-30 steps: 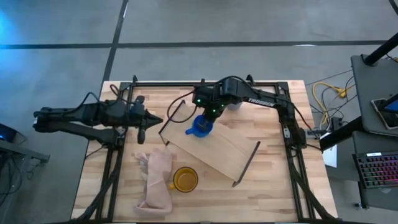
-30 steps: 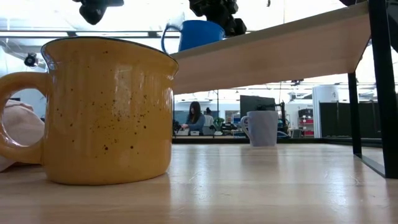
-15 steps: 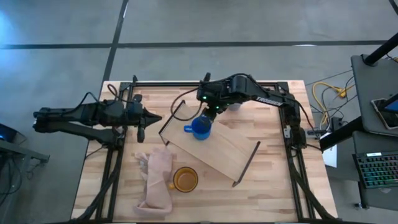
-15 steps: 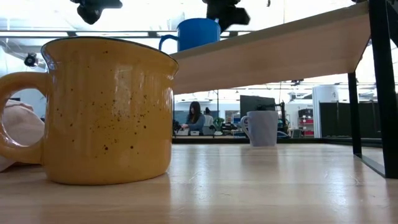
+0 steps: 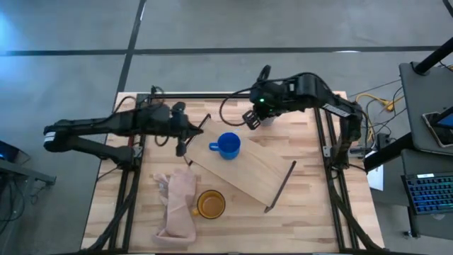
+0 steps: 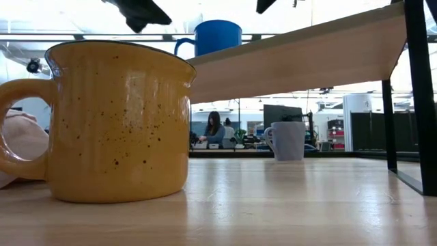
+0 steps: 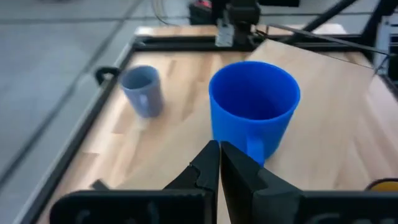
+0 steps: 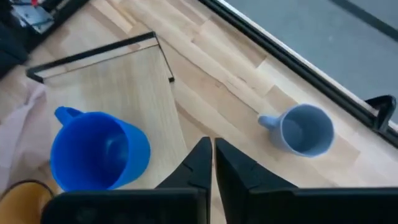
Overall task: Stack small to large cups/mugs on shelf
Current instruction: Put the blue mug on the shelf
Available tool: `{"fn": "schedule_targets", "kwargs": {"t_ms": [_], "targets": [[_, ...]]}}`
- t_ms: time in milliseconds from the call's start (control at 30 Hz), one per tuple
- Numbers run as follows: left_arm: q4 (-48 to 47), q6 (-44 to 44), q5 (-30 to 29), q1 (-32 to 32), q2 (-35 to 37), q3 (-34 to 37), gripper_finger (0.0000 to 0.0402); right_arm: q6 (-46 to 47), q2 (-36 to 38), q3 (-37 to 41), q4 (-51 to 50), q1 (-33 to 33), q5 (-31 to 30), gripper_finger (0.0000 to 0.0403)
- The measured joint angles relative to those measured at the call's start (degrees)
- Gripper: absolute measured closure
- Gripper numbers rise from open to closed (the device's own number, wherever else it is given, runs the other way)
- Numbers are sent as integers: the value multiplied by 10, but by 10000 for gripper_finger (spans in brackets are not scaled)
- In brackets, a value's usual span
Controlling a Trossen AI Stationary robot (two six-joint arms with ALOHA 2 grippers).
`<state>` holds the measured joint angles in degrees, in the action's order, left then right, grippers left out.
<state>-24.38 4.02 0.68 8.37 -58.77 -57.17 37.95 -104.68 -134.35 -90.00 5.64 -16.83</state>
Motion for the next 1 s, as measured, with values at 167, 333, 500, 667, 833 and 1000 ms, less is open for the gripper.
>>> {"fn": "schedule_targets", "kwargs": {"t_ms": [167, 333, 500, 667, 833, 1000], "targets": [[-3, 26, 50, 30, -65, -28, 402, 32, 25, 27, 0, -7, -10, 392], [-19, 30, 102, 34, -113, -52, 402, 77, 46, 115, 0, -20, 44, 392], [-63, 24, 102, 34, -125, -55, 402, 108, 49, 205, 7, -40, 107, 392], [-66, 12, 129, 34, -111, -52, 402, 101, 45, 268, 94, -50, 166, 392], [-61, 8, 134, 33, -105, -50, 402, 96, 46, 297, 202, -50, 207, 392], [-24, 8, 128, 33, -131, -46, 402, 92, 45, 296, 208, -50, 207, 392]]}}
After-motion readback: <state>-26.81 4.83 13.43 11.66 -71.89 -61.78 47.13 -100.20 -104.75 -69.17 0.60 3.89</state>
